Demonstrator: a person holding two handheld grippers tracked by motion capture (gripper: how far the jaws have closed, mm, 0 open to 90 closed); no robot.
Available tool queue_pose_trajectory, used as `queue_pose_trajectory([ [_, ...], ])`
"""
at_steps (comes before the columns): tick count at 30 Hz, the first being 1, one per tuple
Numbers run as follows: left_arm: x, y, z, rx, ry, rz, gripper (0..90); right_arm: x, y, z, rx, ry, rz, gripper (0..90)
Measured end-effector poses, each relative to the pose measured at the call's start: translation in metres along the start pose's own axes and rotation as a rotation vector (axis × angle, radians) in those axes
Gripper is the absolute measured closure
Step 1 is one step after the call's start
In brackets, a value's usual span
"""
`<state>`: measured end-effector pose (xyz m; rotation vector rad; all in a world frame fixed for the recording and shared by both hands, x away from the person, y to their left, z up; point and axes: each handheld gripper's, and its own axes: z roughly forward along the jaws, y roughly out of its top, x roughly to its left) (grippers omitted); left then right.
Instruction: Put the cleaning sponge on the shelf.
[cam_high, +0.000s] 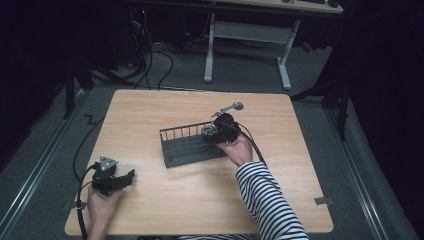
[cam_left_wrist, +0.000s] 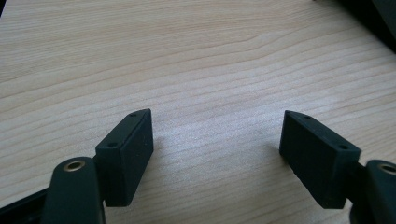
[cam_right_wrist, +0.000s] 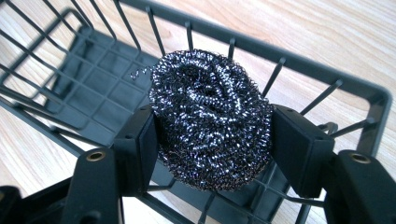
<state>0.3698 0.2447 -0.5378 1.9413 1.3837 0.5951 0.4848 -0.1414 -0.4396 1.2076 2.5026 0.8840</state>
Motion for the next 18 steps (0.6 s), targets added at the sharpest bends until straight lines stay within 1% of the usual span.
queue_pose_trajectory([
  [3, 0.0, 0.0, 0.0, 0.001, -0.002, 0.002, 26.2, 0.0, -0.001, 0.002, 0.012, -0.004, -0.009, 36.5],
  [9, 0.0, 0.0, 0.0, 0.001, -0.002, 0.003, 26.2, 0.0, -0.001, 0.002, 0.01, 0.01, 0.001, 34.0],
  [12, 0.0, 0.0, 0.0, 0.0, -0.001, 0.001, 26.6, -0.001, -0.001, 0.0, 0.003, 0.021, 0.007, 29.7],
  [16, 0.0, 0.0, 0.0, 0.0, -0.001, 0.002, 26.6, -0.001, -0.001, -0.007, -0.033, 0.029, 0.019, 28.0],
  [18, 0.0, 0.0, 0.0, 0.0, -0.001, 0.002, 26.7, -0.001, -0.001, -0.011, -0.054, 0.032, 0.013, 28.2],
])
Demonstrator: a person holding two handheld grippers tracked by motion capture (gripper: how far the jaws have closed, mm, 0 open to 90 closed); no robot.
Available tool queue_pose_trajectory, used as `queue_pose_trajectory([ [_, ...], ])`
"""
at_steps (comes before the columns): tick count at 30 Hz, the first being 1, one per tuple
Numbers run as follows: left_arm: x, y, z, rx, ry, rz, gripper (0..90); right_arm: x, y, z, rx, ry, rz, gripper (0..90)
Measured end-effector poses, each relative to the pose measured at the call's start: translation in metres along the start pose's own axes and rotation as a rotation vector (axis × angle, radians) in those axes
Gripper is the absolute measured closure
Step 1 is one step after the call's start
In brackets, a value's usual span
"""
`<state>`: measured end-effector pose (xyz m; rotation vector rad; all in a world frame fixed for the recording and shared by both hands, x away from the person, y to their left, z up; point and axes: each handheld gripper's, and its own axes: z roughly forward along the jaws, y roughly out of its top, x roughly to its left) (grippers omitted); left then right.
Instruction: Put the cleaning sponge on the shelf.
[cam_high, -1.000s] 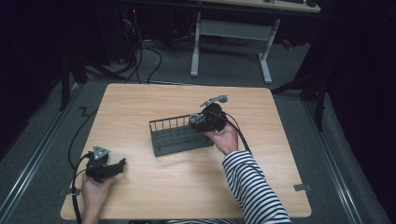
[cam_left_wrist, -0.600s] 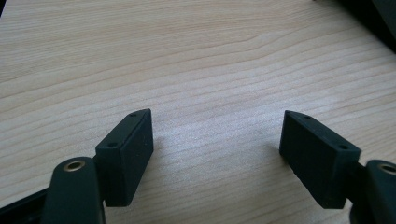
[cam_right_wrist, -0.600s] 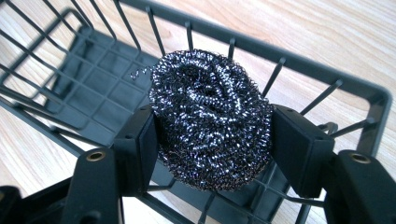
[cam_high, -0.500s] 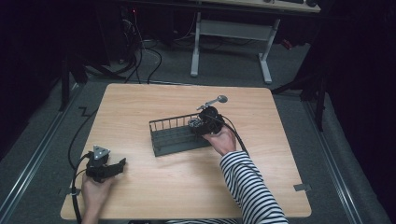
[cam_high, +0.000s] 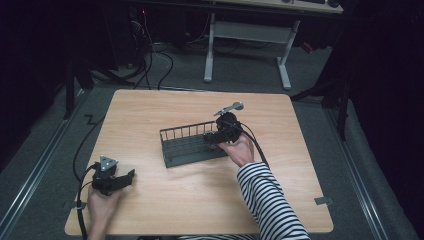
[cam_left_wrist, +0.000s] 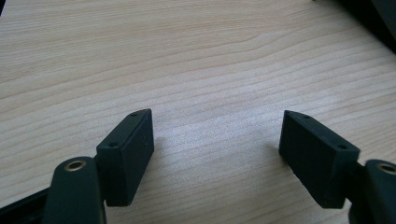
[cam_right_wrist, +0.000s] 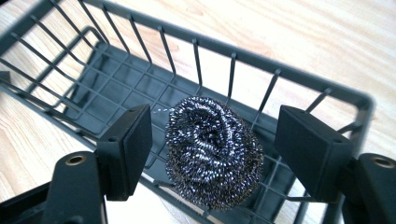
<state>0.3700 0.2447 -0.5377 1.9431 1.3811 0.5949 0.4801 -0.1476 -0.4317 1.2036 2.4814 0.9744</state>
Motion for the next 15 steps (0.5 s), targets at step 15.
queue_pose_trajectory([
  [15, 0.0, 0.0, 0.0, 0.0, -0.001, 0.001, 27.0, -0.004, -0.012, -0.046, -0.124, -0.016, 0.005, 35.6],
])
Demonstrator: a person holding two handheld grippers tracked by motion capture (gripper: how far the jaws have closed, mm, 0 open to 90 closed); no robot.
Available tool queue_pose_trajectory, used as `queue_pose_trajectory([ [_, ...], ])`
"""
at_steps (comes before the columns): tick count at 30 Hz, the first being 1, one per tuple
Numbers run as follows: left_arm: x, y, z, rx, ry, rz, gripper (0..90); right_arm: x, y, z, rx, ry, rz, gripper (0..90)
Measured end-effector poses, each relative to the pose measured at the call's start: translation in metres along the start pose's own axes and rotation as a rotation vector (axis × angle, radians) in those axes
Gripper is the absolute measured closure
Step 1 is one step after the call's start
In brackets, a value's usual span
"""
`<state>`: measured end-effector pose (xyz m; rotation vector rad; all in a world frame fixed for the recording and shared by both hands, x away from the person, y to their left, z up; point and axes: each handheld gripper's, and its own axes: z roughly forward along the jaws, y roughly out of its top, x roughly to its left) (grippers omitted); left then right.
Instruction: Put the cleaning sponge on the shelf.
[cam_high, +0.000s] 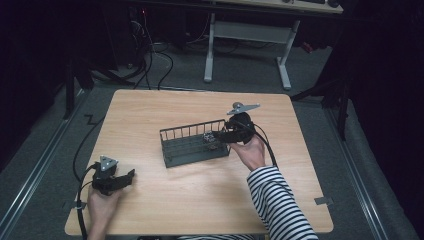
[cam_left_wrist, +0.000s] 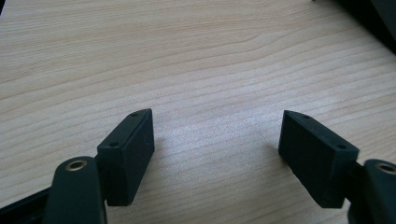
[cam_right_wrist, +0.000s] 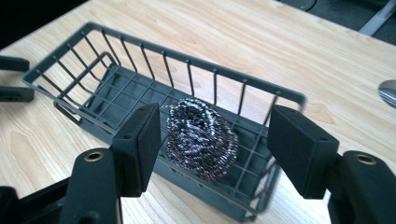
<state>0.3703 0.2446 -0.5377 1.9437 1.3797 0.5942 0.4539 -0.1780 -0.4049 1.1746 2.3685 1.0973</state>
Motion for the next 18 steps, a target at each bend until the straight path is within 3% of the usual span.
queue_pose_trajectory([
  [8, 0.0, 0.0, 0.0, 0.0, 0.0, 0.0, 27.1, -0.007, -0.01, -0.029, -0.067, -0.015, 0.011, 37.5],
  [18, 0.0, 0.0, 0.0, 0.0, 0.0, 0.0, 27.1, -0.022, -0.026, -0.056, -0.109, -0.045, 0.053, 38.0],
])
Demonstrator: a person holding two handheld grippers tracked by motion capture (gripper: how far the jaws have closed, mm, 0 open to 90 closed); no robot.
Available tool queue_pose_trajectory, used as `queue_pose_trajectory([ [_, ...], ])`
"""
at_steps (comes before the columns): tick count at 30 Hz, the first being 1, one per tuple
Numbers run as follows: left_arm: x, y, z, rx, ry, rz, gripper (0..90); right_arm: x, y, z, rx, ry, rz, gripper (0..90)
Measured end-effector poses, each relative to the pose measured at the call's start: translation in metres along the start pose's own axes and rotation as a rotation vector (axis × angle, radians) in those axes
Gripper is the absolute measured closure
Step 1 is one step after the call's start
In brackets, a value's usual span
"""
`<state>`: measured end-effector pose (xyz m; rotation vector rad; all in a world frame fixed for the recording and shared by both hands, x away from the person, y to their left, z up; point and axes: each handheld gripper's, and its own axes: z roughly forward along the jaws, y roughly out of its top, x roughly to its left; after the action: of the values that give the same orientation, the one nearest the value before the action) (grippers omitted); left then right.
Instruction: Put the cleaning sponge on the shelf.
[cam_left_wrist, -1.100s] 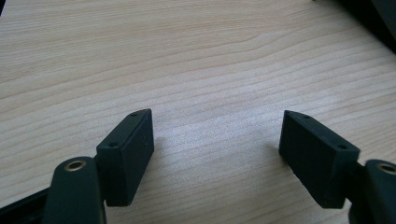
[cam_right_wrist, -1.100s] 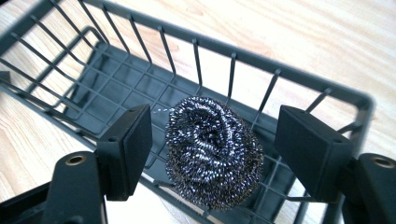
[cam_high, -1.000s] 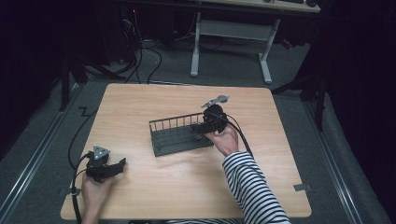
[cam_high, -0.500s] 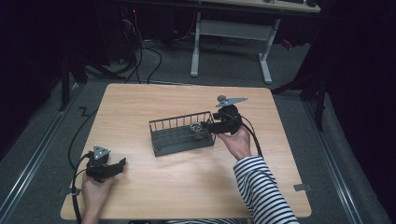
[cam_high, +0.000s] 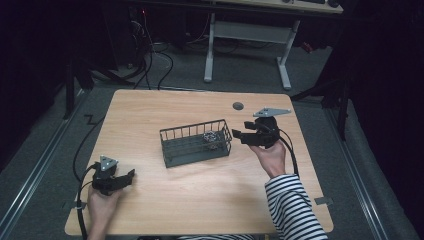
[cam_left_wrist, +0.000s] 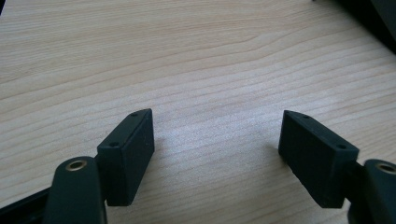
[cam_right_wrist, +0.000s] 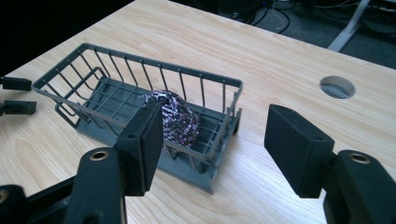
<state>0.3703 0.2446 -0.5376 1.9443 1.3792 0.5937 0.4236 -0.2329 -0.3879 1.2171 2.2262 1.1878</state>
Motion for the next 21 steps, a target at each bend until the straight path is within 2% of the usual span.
queue_pose_trajectory([
  [2, 0.0, 0.0, 0.0, 0.0, 0.0, 0.0, 27.0, -0.002, -0.002, -0.005, -0.006, -0.006, -0.003, 38.2],
  [10, 0.0, 0.0, 0.0, 0.0, 0.001, 0.0, 27.0, -0.013, -0.016, -0.023, -0.031, -0.025, 0.036, 38.4],
  [19, 0.0, 0.0, 0.0, 0.0, 0.001, 0.0, 27.0, -0.017, -0.023, -0.045, -0.058, -0.051, 0.024, 38.5],
  [21, 0.0, 0.0, 0.0, 0.0, 0.0, 0.0, 27.0, -0.018, -0.027, -0.048, -0.061, -0.051, 0.039, 38.5],
])
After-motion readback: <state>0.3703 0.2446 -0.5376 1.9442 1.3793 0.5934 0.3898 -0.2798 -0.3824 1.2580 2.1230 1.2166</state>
